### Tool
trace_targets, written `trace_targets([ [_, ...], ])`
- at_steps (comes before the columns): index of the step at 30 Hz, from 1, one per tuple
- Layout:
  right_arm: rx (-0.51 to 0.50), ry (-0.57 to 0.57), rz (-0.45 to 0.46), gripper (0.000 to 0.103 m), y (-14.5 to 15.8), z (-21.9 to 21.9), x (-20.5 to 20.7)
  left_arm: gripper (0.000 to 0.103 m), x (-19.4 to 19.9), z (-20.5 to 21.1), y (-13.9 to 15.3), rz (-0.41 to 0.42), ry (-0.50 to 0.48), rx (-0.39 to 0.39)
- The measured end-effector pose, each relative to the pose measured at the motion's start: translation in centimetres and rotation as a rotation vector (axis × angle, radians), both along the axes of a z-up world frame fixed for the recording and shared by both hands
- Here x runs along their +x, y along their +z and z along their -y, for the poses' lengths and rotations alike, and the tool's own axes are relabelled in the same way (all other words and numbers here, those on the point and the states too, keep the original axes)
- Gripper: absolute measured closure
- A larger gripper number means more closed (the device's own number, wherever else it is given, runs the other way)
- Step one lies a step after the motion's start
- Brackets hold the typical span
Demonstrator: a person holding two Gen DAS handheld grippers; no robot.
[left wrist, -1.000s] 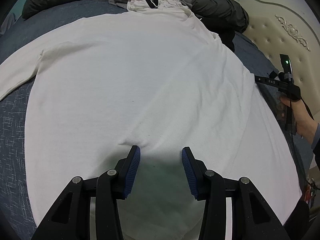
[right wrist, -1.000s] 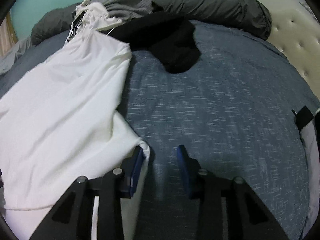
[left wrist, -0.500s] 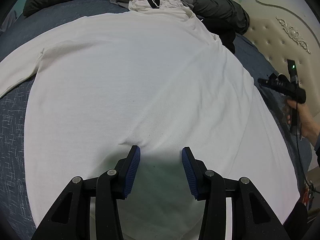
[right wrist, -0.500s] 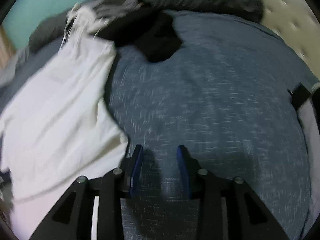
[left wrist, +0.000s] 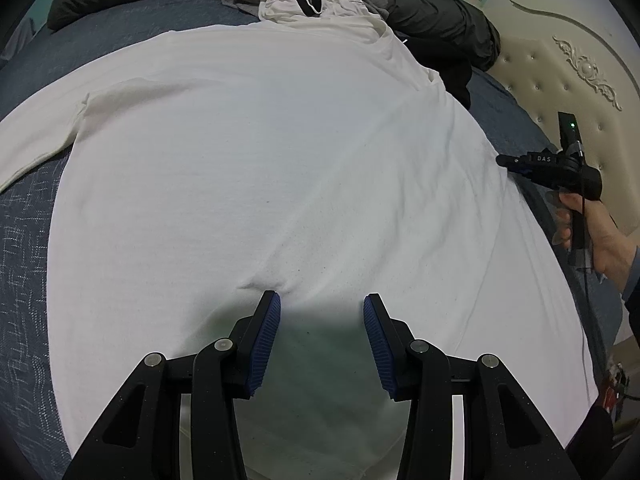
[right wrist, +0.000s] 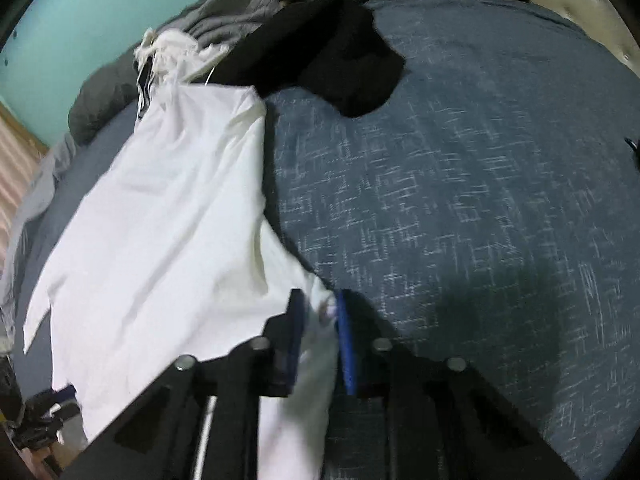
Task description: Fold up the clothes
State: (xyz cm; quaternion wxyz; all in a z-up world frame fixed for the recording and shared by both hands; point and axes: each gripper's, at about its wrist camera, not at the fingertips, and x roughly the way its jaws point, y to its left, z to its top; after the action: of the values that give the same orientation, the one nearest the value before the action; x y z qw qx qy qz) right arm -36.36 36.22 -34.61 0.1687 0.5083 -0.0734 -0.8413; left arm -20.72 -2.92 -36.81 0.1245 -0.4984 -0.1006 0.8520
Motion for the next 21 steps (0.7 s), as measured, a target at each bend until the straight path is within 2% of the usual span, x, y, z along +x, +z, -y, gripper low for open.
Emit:
trace_targets([
  [6, -0.005, -0.021, 0.002, 0.093, 0.3, -0.5, -0.4, 0.056, -0.1, 0.3, 0.0, 0.002, 0.005, 0.022],
  [8, 0.012, -0.039, -0.001, 0.085, 0.5, -0.3, -1.0, 0.056, -0.1, 0.5, 0.3, -0.003, 0.015, 0.029],
  [10, 0.012, -0.051, -0.012, 0.083, 1.2, -0.2, -1.6, 0.055, -0.1, 0.7, 0.8, -0.010, 0.027, 0.035],
  [12, 0.004, -0.055, -0.046, 0.077, 2.4, 0.1, -2.1, 0.055, 0.0, 1.3, 1.7, -0.039, 0.050, 0.039],
  [14, -0.009, -0.057, -0.074, 0.059, 3.7, 0.8, -2.9, 0.055, -0.1, 1.8, 2.2, -0.053, 0.063, 0.043],
  [15, -0.020, -0.054, -0.081, 0.055, 4.2, 1.2, -3.4, 0.055, -0.1, 2.1, 2.2, -0.053, 0.069, 0.045],
  [17, -0.031, -0.040, -0.089, 0.053, 5.2, 2.8, -5.0, 0.055, -0.3, 2.7, 1.8, -0.041, 0.081, 0.043],
  [21, 0.018, -0.013, -0.089, 0.053, 6.3, 6.3, -8.5, 0.055, -0.5, 3.5, 1.0, -0.020, 0.096, 0.040],
])
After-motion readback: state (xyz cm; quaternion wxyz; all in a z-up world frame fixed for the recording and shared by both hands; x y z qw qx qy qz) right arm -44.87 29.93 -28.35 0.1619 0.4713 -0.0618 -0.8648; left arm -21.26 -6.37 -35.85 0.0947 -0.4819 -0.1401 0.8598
